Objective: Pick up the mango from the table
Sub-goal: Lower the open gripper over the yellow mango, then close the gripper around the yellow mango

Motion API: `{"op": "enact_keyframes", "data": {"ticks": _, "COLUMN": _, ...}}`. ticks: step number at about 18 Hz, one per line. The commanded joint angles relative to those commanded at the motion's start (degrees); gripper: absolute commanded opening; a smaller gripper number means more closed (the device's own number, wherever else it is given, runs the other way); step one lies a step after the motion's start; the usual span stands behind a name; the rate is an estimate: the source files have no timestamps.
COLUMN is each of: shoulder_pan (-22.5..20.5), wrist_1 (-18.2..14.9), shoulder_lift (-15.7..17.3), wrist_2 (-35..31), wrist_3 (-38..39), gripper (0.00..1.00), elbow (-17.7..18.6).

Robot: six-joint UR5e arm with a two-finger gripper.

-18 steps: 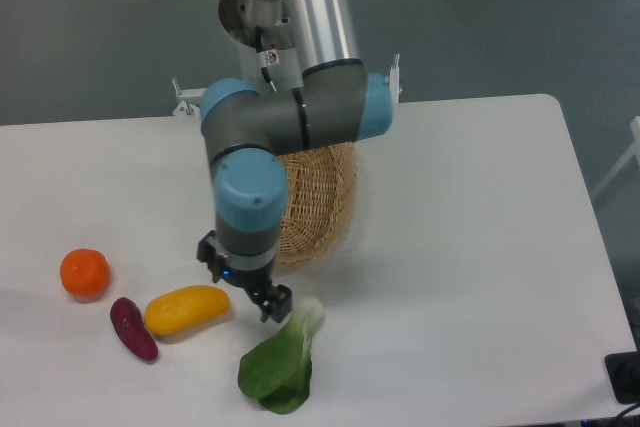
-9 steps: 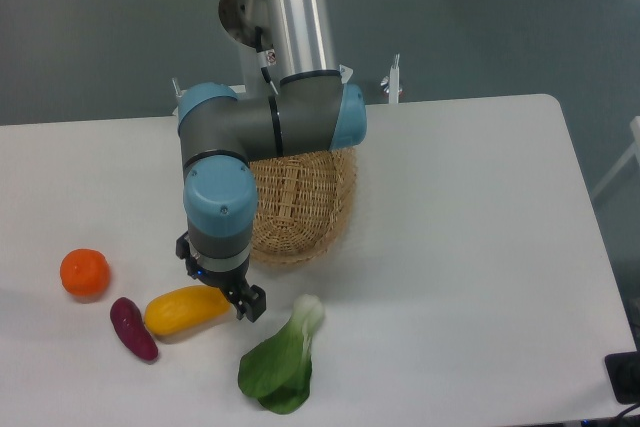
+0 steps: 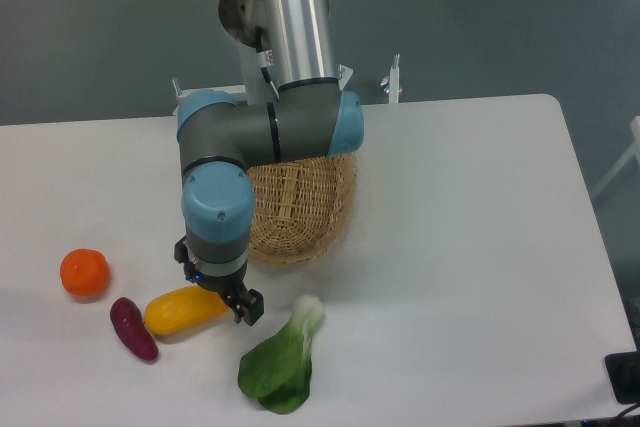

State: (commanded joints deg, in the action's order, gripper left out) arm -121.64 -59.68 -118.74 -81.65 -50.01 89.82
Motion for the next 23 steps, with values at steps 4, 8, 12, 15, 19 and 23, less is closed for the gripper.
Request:
{"op": "enact_keyframes", "data": {"ticks": 4, "shoulder_pan": 2.0, "wrist_1": 0.1, "shoulder_lift": -0.7, "wrist_2": -0.1, "wrist_3": 0.0, "gripper": 1.00, "elbow": 0.0}}
{"op": "enact_keyframes", "data": {"ticks": 8, "shoulder_pan": 3.8, "wrist_1": 0.2, "shoulder_lift": -1.8, "wrist_2": -0.3, "wrist_3": 0.1, "gripper": 1.00, "elbow": 0.1}}
{"op": "enact_keyframes", "data": {"ticks": 12, "shoulder_pan": 4.0, "wrist_1": 2.5, "shoulder_lift": -3.0, "wrist_2": -0.6, "wrist_3": 1.6, "gripper": 1.00, "elbow": -0.1}}
{"op": "enact_keyframes", "data": {"ticks": 15, "shoulder_pan": 4.7, "wrist_1": 3.3, "shoulder_lift": -3.3, "wrist_2": -0.6, "wrist_3": 1.7, "gripper": 1.00, "elbow": 0.0}}
{"op": "enact_keyframes", "data": {"ticks": 19, "shoulder_pan": 6.1, "wrist_1": 3.3, "shoulder_lift": -4.2, "wrist_2": -0.6, "wrist_3": 1.8, "gripper": 1.00, "elbow": 0.3}}
{"op": "enact_keyframes", "data": {"ticks": 23, "shoulder_pan": 6.3, "wrist_1": 3.3, "shoulder_lift": -4.7, "wrist_2": -0.6, "wrist_3": 1.8, "gripper": 1.00, "elbow": 0.3}}
